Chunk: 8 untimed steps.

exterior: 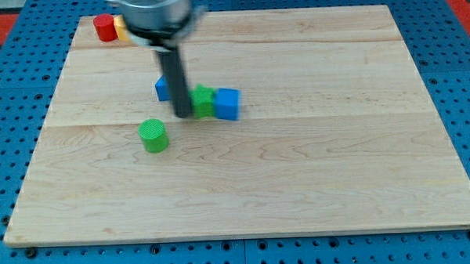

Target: Push the green star and cube towards the right side of the board

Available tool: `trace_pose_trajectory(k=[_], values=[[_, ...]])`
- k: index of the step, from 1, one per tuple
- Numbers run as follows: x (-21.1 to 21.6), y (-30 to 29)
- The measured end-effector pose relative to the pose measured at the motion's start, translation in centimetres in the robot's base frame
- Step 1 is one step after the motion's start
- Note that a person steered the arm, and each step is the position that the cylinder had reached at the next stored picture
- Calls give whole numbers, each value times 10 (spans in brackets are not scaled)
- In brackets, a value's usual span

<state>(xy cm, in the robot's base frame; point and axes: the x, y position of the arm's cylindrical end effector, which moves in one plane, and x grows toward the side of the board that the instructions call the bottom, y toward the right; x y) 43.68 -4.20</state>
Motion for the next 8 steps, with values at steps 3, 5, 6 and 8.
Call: trace_pose_trajectory(k=[3,5,6,8], values=[[10,56],[-9,137],[-5,92],[-36,117]])
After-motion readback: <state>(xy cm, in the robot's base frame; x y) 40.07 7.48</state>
